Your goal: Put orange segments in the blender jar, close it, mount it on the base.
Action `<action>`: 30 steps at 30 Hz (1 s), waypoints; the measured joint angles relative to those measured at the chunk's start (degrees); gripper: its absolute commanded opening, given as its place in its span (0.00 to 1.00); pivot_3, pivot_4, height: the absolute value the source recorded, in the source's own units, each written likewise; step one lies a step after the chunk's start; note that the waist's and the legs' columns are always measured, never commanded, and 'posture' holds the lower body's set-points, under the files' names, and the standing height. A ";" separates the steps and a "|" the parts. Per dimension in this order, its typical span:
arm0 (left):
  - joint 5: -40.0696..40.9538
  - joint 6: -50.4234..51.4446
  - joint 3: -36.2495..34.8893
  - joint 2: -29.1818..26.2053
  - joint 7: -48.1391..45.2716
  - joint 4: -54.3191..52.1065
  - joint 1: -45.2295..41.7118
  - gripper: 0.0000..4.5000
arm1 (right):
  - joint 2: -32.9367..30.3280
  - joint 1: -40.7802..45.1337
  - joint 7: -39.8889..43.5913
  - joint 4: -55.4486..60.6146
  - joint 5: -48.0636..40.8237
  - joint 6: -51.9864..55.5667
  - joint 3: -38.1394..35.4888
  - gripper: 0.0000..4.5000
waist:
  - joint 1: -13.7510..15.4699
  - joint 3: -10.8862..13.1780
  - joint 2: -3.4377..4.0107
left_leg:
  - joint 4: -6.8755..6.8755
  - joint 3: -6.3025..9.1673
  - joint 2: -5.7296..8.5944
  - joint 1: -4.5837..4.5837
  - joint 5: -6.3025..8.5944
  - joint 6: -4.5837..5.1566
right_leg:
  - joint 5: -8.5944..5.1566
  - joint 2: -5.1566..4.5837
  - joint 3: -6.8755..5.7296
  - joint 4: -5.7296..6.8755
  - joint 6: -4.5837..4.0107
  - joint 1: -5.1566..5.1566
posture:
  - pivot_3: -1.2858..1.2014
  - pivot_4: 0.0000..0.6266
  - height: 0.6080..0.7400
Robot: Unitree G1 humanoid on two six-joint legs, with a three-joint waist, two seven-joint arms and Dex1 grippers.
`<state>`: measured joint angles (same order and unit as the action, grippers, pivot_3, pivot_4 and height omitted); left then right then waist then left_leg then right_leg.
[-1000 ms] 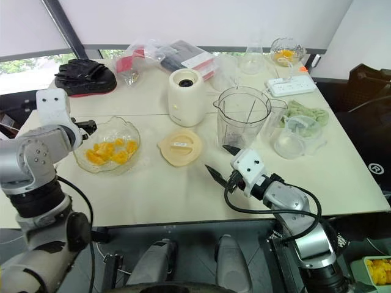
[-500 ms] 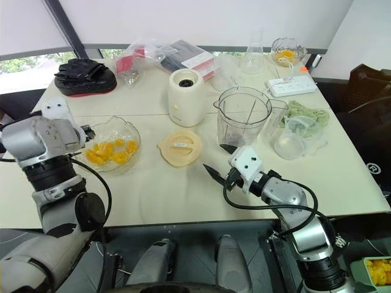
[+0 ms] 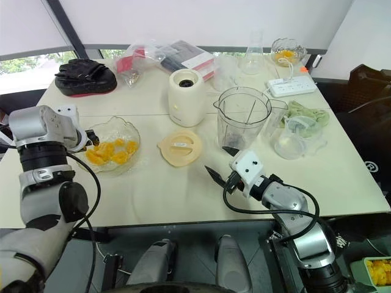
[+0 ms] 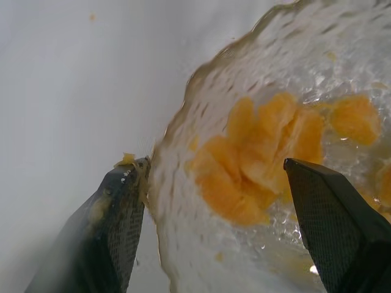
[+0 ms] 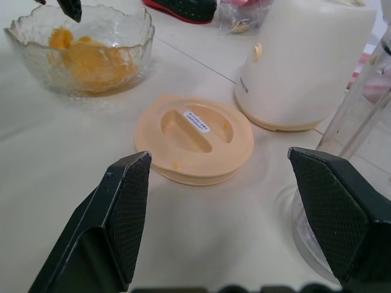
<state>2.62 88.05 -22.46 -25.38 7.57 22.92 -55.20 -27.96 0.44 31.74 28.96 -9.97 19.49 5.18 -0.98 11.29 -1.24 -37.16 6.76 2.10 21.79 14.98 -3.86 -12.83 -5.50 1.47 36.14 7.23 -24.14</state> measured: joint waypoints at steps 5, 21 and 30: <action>1.64 -2.69 6.23 -0.55 -6.13 5.42 -0.06 0.81 | 0.00 -0.63 -0.33 0.09 0.26 0.01 0.02 0.83 | 0.01 0.00 0.00 | 0.00 0.00 0.00 0.03 0.00 0.00 | 0.00 0.00 0.00 -0.02 0.00 0.00 | 0.52 0.24 1.00; 1.14 -8.58 11.59 -0.75 -10.11 11.14 -1.35 0.81 | 0.08 -1.63 -1.36 0.69 0.83 0.00 0.03 0.83 | 0.00 0.00 0.00 | 0.01 0.00 0.00 0.03 0.00 0.00 | 0.00 0.00 0.00 -0.01 0.01 -0.01 | 0.52 0.24 1.00; 0.47 -13.32 12.16 -1.62 -9.92 17.70 -2.76 0.81 | 0.10 -1.65 -1.83 0.70 1.14 -0.01 0.03 0.83 | 0.06 0.00 0.00 | 0.01 0.00 0.00 0.04 0.00 0.00 | 0.00 0.00 0.00 -0.02 0.01 -0.01 | 0.52 0.24 1.00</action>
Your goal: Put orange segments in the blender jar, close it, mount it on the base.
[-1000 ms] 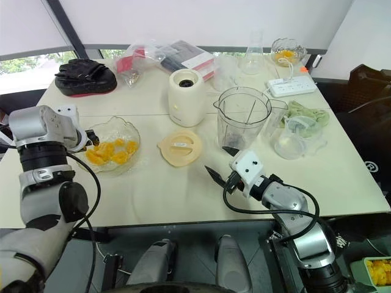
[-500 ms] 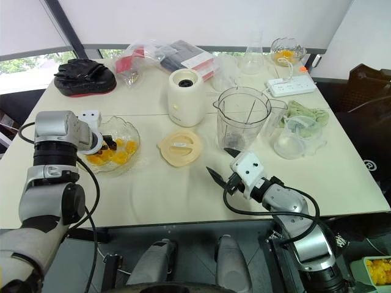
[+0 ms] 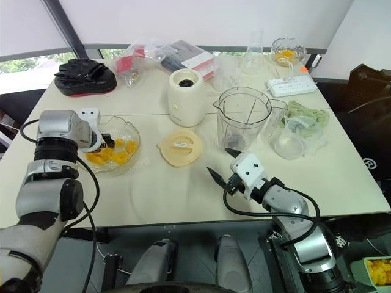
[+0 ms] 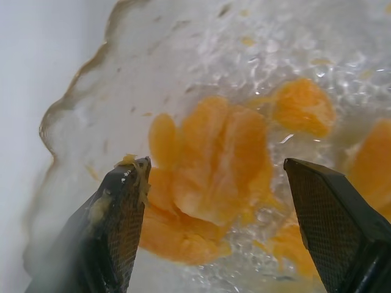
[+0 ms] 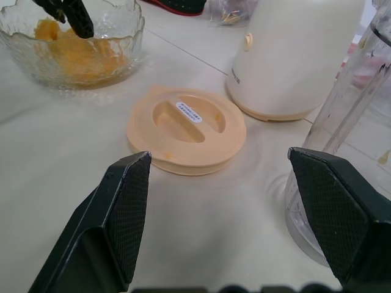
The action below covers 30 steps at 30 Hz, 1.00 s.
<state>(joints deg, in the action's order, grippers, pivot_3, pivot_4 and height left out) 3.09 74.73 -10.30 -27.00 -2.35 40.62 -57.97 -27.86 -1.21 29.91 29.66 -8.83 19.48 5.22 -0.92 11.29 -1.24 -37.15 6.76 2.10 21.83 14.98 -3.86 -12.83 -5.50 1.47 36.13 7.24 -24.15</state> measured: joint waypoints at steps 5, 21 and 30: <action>-0.08 -3.13 0.01 0.02 0.14 3.53 -0.70 0.81 | 0.01 -0.09 -0.34 0.02 0.28 0.00 0.00 0.83 | -0.03 0.00 0.00 | 0.00 0.00 0.00 0.00 0.00 0.00 | 0.00 0.00 0.00 0.00 0.00 0.00 | 0.52 0.24 1.00; -0.13 -7.02 2.13 1.43 -1.07 11.49 -3.03 0.75 | 0.01 -0.59 -0.51 1.05 0.74 0.01 0.00 0.84 | 0.00 0.00 0.00 | 0.00 0.00 0.00 -0.01 0.00 0.01 | 0.01 0.00 0.00 0.01 0.01 0.01 | 0.52 0.24 1.00; -0.08 -7.60 2.13 1.55 -0.77 12.62 -3.57 0.05 | 0.00 -0.66 -0.71 1.09 0.76 0.01 -0.01 0.84 | -0.02 0.00 0.00 | 0.00 -0.01 0.00 -0.02 0.00 0.01 | 0.01 0.00 0.00 0.01 0.02 0.02 | 0.52 0.24 1.00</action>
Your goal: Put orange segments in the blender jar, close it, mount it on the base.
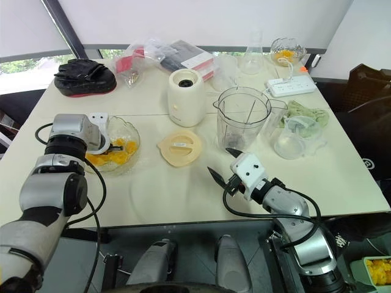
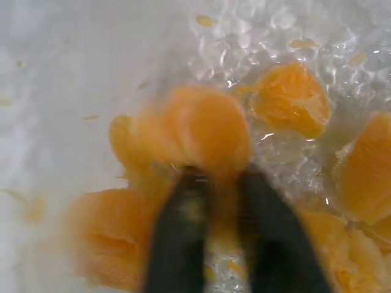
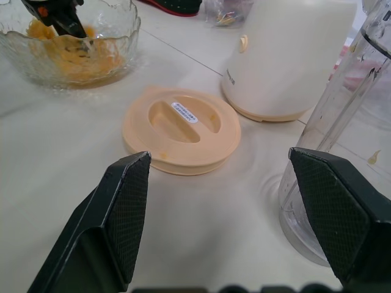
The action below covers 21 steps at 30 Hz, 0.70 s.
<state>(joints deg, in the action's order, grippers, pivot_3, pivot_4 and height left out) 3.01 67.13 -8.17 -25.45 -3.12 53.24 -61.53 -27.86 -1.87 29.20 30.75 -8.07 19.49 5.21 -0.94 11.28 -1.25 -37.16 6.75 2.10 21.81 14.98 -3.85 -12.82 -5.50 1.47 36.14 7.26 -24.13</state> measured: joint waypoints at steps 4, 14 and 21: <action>0.01 0.16 0.00 -0.04 -0.11 0.32 -0.04 0.05 | 0.00 0.00 -0.02 0.00 0.02 0.00 0.00 0.84 | -0.08 0.00 0.00 | 0.00 0.00 0.00 0.00 0.00 0.00 | 0.00 0.00 0.00 0.00 0.00 0.00 | 0.52 0.24 1.00; 0.81 3.14 -2.04 -0.49 -0.10 -3.25 0.67 0.05 | -0.03 0.03 0.11 0.00 0.03 -0.03 0.00 0.84 | -0.06 0.00 0.00 | 0.00 0.00 0.00 0.01 0.00 0.00 | 0.00 0.00 0.00 0.00 0.00 0.00 | 0.52 0.24 1.00; 2.09 13.16 -7.94 0.26 1.52 -22.02 4.34 0.05 | -0.06 0.08 0.33 0.00 0.07 -0.13 0.01 0.84 | -0.12 0.00 0.00 | 0.00 0.01 0.00 0.01 0.00 0.00 | 0.00 0.00 0.00 0.00 0.00 -0.01 | 0.52 0.24 1.00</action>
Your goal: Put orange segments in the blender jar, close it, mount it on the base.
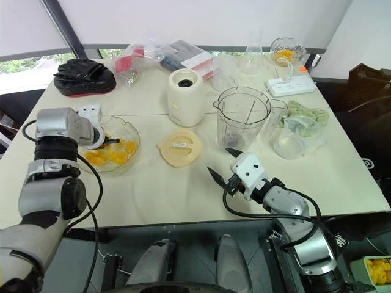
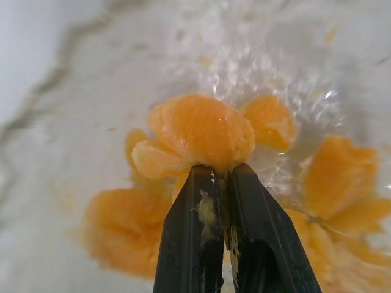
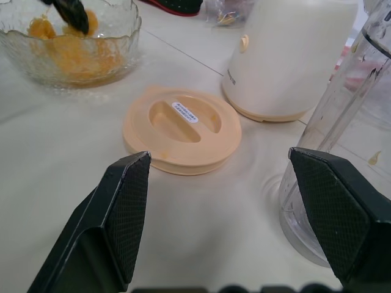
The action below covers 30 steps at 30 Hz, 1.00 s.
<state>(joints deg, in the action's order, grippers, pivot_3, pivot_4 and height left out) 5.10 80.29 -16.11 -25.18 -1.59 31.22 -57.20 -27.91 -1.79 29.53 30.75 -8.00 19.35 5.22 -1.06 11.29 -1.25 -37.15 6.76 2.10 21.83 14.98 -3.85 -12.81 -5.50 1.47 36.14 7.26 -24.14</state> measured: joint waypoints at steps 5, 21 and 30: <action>0.01 8.63 -5.09 3.52 1.85 -18.11 6.52 0.05 | 0.00 0.27 0.40 -0.04 0.00 -0.12 0.08 0.84 | -0.10 0.00 0.00 | 0.00 0.00 0.00 -0.04 0.00 -0.01 | 0.00 0.00 0.01 0.02 -0.01 0.00 | 0.52 0.24 1.00; 11.93 2.57 -14.61 9.89 -11.98 -42.73 16.56 0.05 | 0.01 2.86 2.30 -2.82 0.47 -1.13 0.39 0.84 | 0.18 0.00 0.00 | -0.02 -0.01 -0.01 -0.03 -0.02 -0.04 | 0.01 0.00 0.01 -0.01 -0.03 0.04 | 0.52 0.24 1.00; 16.87 -5.98 -9.70 8.44 -16.97 -32.68 1.49 0.05 | 2.25 2.57 -0.57 -2.78 2.24 -1.42 0.84 0.84 | 0.39 0.01 -0.03 | -0.03 0.01 0.01 0.01 -0.02 -0.03 | 0.00 0.00 -0.01 -0.07 -0.02 0.07 | 0.52 0.24 1.00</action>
<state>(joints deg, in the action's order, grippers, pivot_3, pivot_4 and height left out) 21.97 74.31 -25.80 -16.75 -18.56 -1.47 -55.71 -25.67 0.78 28.96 27.97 -5.76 17.93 6.06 -0.67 11.30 -1.27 -37.19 6.77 2.10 21.84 14.96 -3.88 -12.81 -5.50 1.46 36.07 7.24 -24.06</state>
